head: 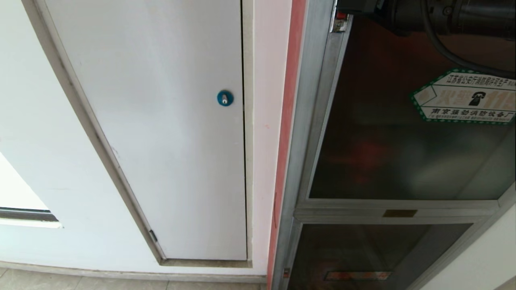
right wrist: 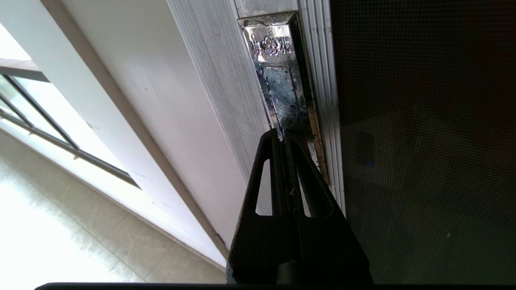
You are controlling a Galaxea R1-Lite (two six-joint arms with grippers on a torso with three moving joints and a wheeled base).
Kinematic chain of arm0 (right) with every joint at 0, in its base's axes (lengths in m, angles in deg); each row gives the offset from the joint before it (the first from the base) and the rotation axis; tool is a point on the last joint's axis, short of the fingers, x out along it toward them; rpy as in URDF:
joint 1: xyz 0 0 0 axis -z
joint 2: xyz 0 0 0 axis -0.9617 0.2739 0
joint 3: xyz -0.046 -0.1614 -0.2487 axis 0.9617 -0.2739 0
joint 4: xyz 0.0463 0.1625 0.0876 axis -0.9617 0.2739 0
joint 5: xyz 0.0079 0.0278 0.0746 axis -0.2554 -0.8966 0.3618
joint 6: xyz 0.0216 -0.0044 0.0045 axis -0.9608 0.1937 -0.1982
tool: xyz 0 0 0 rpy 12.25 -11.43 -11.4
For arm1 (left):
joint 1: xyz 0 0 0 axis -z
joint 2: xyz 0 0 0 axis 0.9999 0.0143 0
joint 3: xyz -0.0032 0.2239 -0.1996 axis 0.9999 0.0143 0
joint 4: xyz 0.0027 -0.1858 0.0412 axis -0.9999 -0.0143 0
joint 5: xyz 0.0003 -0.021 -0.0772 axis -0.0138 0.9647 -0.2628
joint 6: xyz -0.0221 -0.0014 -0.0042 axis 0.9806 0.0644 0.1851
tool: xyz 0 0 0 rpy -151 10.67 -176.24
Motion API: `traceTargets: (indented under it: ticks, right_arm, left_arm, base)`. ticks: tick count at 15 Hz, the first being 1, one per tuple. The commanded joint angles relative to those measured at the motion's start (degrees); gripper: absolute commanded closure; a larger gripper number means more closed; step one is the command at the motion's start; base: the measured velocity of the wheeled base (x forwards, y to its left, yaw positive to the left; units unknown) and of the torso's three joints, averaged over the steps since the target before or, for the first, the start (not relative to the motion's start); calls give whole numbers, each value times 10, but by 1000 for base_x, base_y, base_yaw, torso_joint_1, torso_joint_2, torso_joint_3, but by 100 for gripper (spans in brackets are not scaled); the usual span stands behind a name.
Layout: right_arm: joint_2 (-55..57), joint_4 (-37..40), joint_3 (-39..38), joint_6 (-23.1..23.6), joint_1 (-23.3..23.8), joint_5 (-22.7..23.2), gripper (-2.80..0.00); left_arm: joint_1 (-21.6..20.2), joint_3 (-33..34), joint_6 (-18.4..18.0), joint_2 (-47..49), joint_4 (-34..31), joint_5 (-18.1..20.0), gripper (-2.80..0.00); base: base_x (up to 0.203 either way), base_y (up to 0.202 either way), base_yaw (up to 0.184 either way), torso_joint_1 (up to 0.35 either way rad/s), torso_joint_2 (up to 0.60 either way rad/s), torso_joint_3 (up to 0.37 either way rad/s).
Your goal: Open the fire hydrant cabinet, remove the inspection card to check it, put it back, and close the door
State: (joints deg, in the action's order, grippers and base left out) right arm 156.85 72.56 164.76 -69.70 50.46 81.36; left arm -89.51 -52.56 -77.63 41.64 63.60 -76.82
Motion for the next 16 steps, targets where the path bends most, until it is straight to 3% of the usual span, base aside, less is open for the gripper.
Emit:
traceTargets:
  ticks: [1,11,16]
  right_arm:
    - [1,-3,0,-1,3,0,0]
    - [-64,25,-56,-22,-4,4,0]
    - [-109,26,-76,-28,-30,4,0]
  left_arm:
    - [0,0,0,1,0,1,0]
    - [0,0,0,1,0,1,0]
    - [0,0,0,1,0,0,0]
  base:
    - [0,0,0,0,0,0]
    - [0,0,0,0,0,0]
    - [0,0,0,0,0,0]
